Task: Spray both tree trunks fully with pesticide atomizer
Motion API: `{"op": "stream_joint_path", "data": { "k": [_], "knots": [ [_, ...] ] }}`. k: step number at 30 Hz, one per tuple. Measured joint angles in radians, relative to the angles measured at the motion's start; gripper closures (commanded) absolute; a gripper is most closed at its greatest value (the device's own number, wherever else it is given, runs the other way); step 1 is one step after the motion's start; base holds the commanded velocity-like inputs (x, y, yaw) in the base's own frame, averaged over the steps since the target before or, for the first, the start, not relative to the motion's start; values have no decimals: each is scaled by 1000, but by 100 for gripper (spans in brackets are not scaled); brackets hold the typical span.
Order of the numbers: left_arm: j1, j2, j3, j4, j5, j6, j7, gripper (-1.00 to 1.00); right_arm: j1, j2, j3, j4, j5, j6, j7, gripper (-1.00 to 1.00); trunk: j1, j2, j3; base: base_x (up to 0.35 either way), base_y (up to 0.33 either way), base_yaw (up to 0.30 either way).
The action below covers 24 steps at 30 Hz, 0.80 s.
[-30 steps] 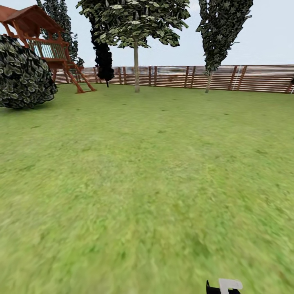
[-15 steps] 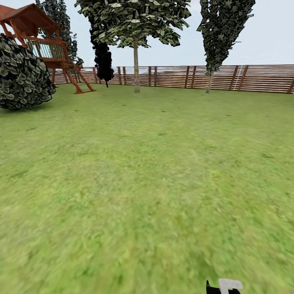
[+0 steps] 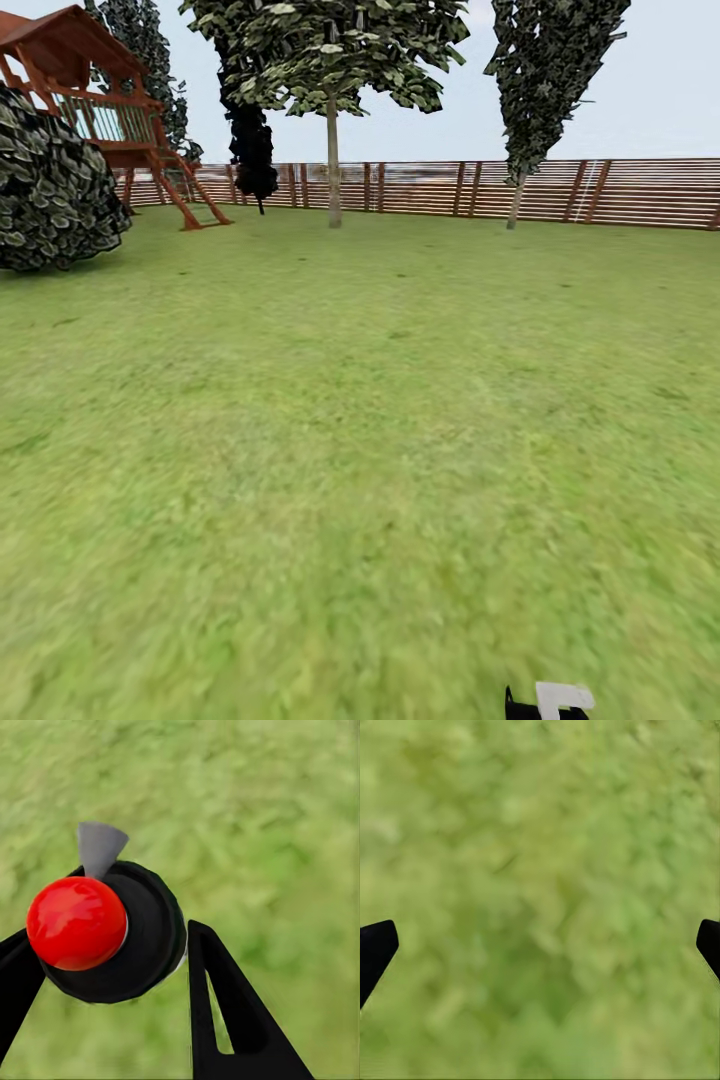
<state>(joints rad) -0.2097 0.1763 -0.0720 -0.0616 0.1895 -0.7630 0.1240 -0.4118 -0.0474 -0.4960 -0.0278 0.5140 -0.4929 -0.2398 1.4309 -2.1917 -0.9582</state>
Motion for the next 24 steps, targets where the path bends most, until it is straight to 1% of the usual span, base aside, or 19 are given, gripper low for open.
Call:
{"op": "stream_joint_path", "data": {
  "k": [24],
  "knots": [
    [1,2,1,-1,0,0,0,100,0,0,0,0,0,0,0,-100,0,0,0,340,0,0]
  ]
}}
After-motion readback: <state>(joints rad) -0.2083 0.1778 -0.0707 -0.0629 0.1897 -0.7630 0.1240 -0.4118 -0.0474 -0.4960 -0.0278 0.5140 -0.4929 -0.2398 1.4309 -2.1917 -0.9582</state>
